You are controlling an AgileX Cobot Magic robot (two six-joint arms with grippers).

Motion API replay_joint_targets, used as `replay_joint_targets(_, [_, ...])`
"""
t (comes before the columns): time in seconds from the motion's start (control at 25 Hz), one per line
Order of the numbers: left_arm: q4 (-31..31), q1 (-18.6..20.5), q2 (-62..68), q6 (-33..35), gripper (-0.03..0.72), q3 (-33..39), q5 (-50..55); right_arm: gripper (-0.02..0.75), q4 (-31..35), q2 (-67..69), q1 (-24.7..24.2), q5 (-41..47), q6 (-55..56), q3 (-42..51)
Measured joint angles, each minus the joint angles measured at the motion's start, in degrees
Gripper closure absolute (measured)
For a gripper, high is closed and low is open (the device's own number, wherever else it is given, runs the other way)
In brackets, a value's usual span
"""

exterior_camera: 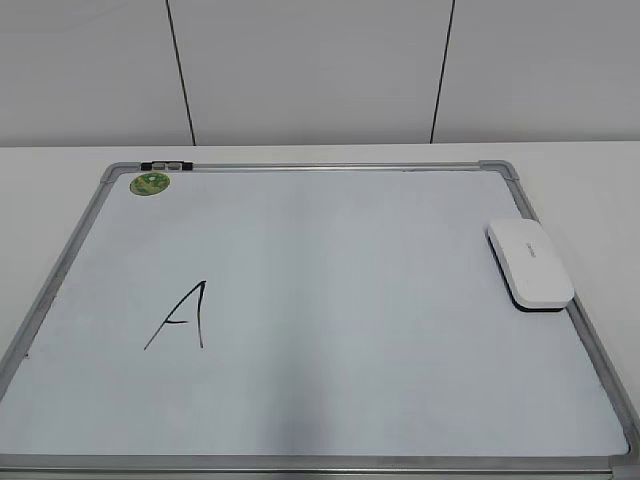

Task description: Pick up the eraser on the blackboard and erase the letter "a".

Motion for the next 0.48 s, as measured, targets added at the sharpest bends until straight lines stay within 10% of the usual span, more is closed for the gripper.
replay_joint_targets(0.48, [0.0,0.0,0.0,0.0,0.354,0.0,0.0,0.151,0.0,0.0,0.0,0.0,0.0,0.0])
